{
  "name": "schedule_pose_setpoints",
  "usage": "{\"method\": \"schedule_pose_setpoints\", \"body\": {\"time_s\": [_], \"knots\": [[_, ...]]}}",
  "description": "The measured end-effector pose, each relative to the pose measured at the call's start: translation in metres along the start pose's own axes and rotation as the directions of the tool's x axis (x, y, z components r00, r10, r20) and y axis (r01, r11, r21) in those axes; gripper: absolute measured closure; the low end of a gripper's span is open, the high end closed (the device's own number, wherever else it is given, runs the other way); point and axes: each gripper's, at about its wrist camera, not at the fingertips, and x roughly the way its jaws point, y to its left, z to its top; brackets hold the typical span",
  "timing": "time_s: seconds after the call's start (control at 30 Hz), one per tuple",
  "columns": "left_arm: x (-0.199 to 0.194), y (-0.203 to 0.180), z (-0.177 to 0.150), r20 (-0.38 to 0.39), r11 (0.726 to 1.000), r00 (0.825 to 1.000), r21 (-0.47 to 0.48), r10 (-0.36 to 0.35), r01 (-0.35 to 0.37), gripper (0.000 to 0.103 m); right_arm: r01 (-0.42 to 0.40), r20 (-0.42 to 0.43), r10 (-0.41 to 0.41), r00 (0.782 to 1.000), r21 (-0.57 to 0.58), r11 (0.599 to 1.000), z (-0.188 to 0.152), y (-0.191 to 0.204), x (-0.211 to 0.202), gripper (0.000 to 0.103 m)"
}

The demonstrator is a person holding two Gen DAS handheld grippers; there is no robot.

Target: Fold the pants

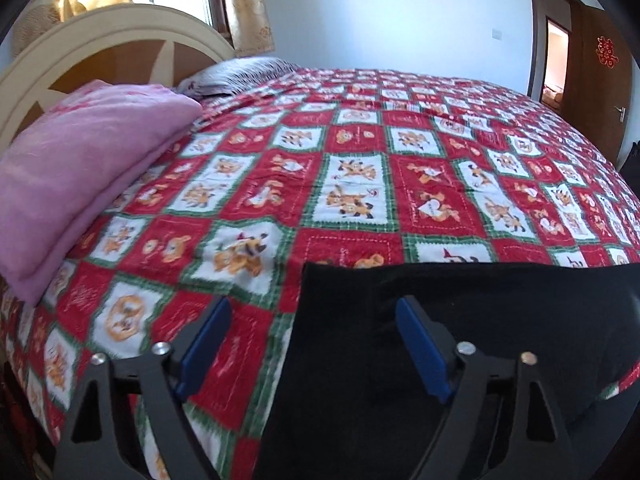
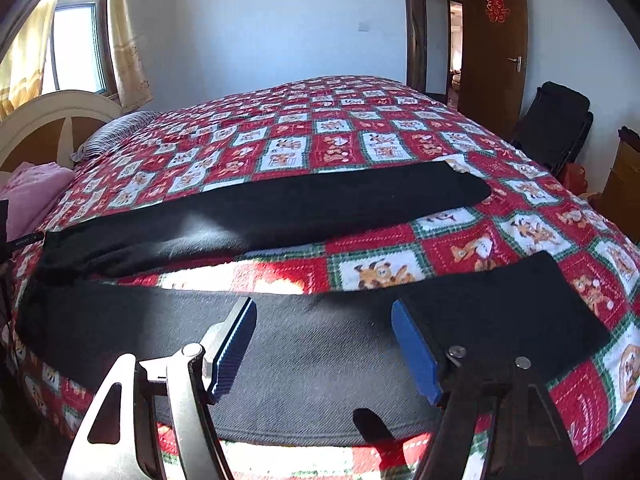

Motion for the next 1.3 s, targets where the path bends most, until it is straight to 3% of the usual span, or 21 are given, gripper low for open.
{"method": "schedule_pose_setpoints", "body": {"time_s": [0.03,0.17,0.37,0.47,0.57,0.87,1.03,1.23,1.3], "knots": [[0.008,0.0,0.003,-0.018,1.0,1.0,-0.006,-0.002,0.002,0.022,0.016,0.004,-0.016,1.0,-0.016,1.0,0.005,-0.002,0.004,0.046],[0.033,0.007,0.008,-0.069,0.998,0.996,-0.047,-0.053,0.05,0.041,0.04,-0.005,-0.04,0.999,-0.008,0.999,0.023,-0.019,0.02,0.047],[0.049,0.012,0.005,-0.084,0.992,0.991,-0.082,-0.108,0.101,0.046,0.067,-0.01,-0.067,0.998,0.022,0.997,0.042,-0.037,0.042,0.048],[0.054,0.015,0.009,-0.088,0.981,0.981,-0.105,-0.17,0.161,0.06,0.078,-0.024,-0.077,0.997,0.033,0.996,0.05,-0.046,0.055,0.053],[0.054,0.011,0.01,-0.085,0.983,0.982,-0.086,-0.17,0.162,0.064,0.092,-0.032,-0.089,0.995,0.076,0.993,0.061,-0.063,0.066,0.053],[0.056,0.01,0.009,-0.077,0.983,0.982,-0.08,-0.17,0.164,0.065,0.187,-0.055,-0.18,0.982,0.143,0.972,0.114,-0.128,0.105,0.053],[0.051,0.011,0.008,-0.035,0.98,0.982,-0.081,-0.184,0.18,0.075,0.191,-0.066,-0.183,0.981,0.161,0.968,0.141,-0.159,0.143,0.053],[0.058,0.013,0.007,-0.059,0.974,0.977,-0.102,-0.207,0.2,0.075,0.135,-0.172,-0.104,0.979,0.177,0.975,0.16,-0.18,0.204,0.053],[0.059,0.012,0.007,-0.062,0.976,0.978,-0.102,-0.198,0.191,0.069,0.131,-0.202,-0.094,0.975,0.175,0.976,0.162,-0.182,0.219,0.052]]}}
